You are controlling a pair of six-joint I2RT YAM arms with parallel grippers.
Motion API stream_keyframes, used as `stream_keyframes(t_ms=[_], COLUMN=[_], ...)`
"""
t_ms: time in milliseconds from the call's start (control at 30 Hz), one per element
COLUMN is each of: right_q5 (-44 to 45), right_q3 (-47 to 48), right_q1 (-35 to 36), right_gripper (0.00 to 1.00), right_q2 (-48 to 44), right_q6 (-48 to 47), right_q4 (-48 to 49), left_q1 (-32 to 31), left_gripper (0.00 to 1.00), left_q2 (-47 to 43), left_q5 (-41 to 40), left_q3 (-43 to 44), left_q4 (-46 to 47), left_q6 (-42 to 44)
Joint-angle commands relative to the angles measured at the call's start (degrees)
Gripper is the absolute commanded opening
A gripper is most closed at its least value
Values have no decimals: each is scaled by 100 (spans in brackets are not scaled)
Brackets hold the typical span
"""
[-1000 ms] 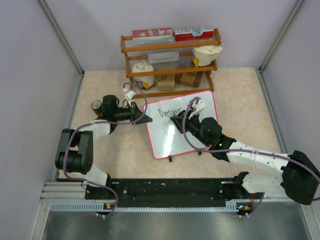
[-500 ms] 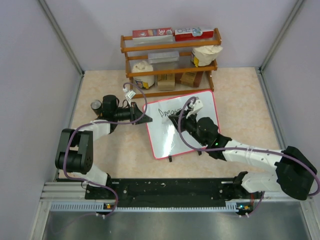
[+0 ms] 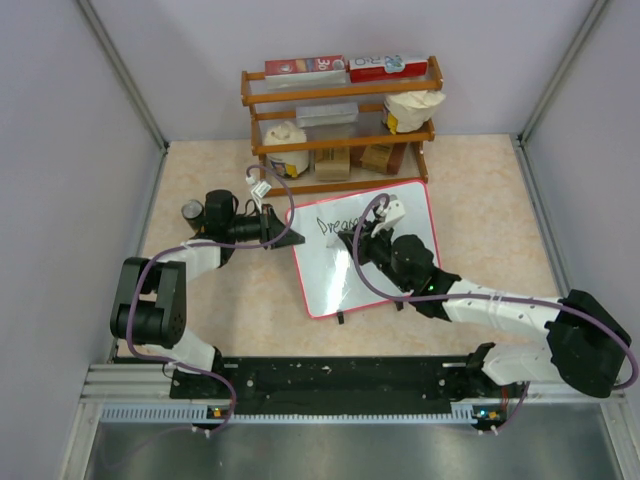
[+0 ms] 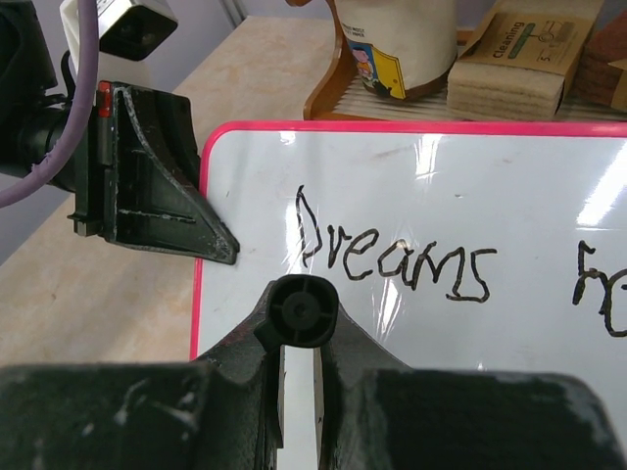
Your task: Write a sentence on the whiteboard
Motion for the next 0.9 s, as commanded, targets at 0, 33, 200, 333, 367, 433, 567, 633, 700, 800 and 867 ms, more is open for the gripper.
stream_keyframes(t_ms=[0, 33, 200, 333, 367, 433, 567, 633, 700, 800, 867], right_q5=[82, 73, 90, 117, 117, 126, 117, 152, 152, 161, 178], right_q3=[-65, -83, -223, -320, -347, -408, -531, -584, -584, -505, -435], right_q1=[95, 95, 95, 95, 95, 95, 95, 103, 95, 95, 95], right_gripper=[0, 0, 0, 0, 0, 0, 0, 0, 0, 0, 0], right_q2=[28, 19, -51, -121, -148, -209, -323, -368, -385, -473, -631], right_q6=[39, 57, 101, 118, 127, 136, 153, 145, 154, 171, 206], right_q4=[209, 183, 148, 95, 78, 51, 16, 16, 16, -2, -2], left_q1=[-3, -3, -3, -3, -3, -3, -3, -3, -3, -3, -3], left_gripper=[0, 0, 0, 0, 0, 0, 0, 0, 0, 0, 0], left_q2=[77, 86, 86, 95, 104, 95, 112, 112, 113, 121, 121], left_q5=[-417, -426, -417, -417, -417, -426, -426, -426, -426, -426, -435], left_q3=[-38, -38, -29, -20, -20, -20, -20, -20, -12, -11, -11], left_q4=[-117, -117, -126, -126, -126, -135, -135, -135, -144, -153, -161], left_q6=[700, 700, 700, 717, 709, 709, 717, 717, 717, 735, 744])
